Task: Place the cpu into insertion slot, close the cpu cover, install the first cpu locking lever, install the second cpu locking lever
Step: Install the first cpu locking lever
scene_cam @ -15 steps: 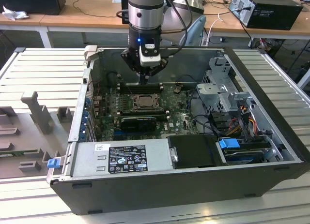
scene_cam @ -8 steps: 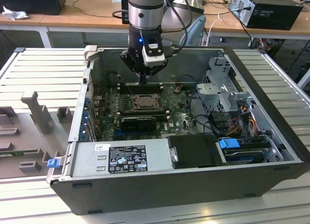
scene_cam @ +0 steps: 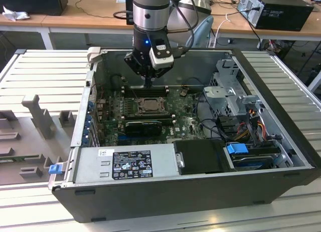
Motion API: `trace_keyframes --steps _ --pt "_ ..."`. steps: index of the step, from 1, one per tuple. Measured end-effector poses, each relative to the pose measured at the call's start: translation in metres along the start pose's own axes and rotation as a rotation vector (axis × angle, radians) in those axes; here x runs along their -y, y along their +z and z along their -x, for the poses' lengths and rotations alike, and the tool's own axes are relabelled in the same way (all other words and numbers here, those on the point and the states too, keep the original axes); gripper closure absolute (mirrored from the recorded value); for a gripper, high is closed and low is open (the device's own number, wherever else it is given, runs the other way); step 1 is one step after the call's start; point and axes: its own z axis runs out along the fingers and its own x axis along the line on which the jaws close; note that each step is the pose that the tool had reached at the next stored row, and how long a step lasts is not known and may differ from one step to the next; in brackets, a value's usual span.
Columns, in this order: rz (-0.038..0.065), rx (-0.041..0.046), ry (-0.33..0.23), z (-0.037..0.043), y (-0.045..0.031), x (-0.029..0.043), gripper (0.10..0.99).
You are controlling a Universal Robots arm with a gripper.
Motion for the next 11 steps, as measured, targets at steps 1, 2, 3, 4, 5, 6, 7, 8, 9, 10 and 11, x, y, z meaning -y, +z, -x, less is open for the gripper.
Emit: trace_keyframes --steps 1,2,3,4,5,6,7,8,9,10,11 --pt "0.000 -0.0009 -0.029 0.0000 0.0001 0.0000 0.980" --pt "0.000 -0.0020 -0.067 0.0000 0.0002 0.0000 0.980" --pt "0.000 -0.0029 -0.096 0.0000 0.0003 0.0000 0.980" --pt "0.000 -0.0034 -0.115 0.0000 0.0003 0.0000 0.980" --pt "0.000 -0.0041 -0.135 0.0000 0.0004 0.0000 0.980" --pt "-0.001 -0.0050 -0.167 0.0000 0.0004 0.0000 0.980" --pt "-0.001 -0.0058 -0.195 0.0000 0.0005 0.0000 0.980" --pt "-0.001 -0.0063 -0.212 0.0000 0.0005 0.0000 0.980" --pt "-0.001 -0.0069 -0.232 0.0000 0.0005 0.0000 0.980" --pt "0.000 -0.0068 -0.241 -0.0009 0.0006 0.0002 0.980" --pt "-0.001 -0.0065 -0.241 -0.0019 0.0005 0.0005 0.980"
